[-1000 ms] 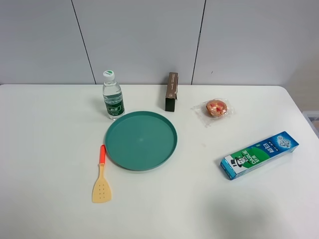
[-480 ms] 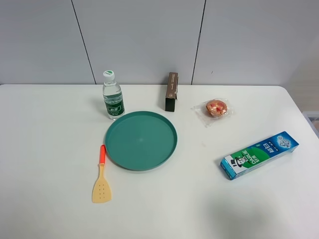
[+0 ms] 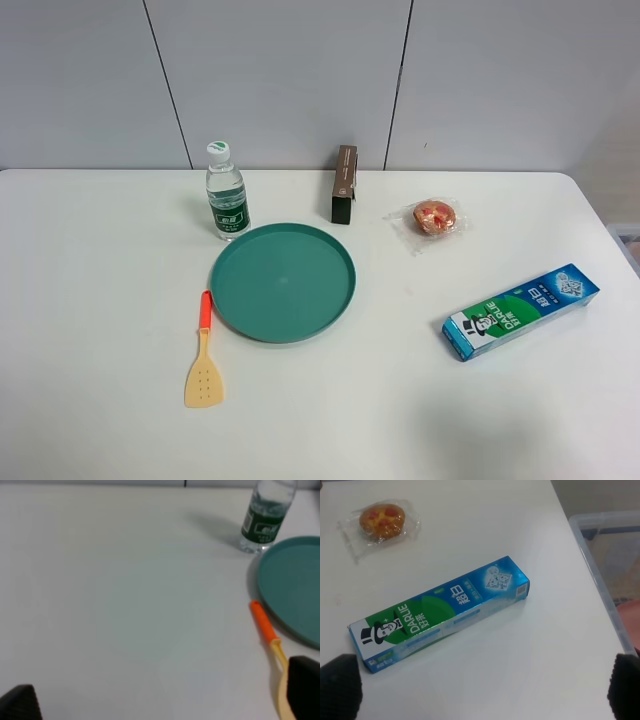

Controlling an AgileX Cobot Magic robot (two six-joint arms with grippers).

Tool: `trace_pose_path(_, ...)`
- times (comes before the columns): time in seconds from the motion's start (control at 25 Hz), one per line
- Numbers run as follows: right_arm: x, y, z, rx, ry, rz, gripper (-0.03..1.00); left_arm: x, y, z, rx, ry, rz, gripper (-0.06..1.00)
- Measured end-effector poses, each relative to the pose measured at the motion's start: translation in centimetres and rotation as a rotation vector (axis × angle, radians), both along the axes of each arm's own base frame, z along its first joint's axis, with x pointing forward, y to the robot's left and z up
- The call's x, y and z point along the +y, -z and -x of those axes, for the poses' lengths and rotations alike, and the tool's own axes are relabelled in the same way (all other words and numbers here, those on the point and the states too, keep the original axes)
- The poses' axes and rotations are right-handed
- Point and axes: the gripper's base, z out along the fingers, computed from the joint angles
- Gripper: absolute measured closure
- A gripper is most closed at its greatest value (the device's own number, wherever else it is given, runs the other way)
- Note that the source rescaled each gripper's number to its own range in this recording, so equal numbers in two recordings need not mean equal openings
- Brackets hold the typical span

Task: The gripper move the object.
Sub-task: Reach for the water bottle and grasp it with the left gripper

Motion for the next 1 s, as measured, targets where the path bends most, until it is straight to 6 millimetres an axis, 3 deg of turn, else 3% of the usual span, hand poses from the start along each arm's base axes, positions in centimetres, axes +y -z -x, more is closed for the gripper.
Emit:
trace_pose_path(0.44, 0.0, 0.0, 0.0, 0.0, 0.0, 0.0, -0.03, 0.4, -3.4, -7.6, -0.164, 0.006, 0.071, -0.06)
trace_pose_path(0.72, 0.0, 0.0, 0.0, 0.0, 0.0, 0.0, -0.03, 0.8, -3.4, -12.3, -0.198, 0.03, -0.007, -0.06)
trace_pose_path(1.0, 0.0, 0.0, 0.0, 0.0, 0.0, 0.0, -0.03, -1.4, -2.1, -17.2, -0.22, 0.153, -0.003, -0.06)
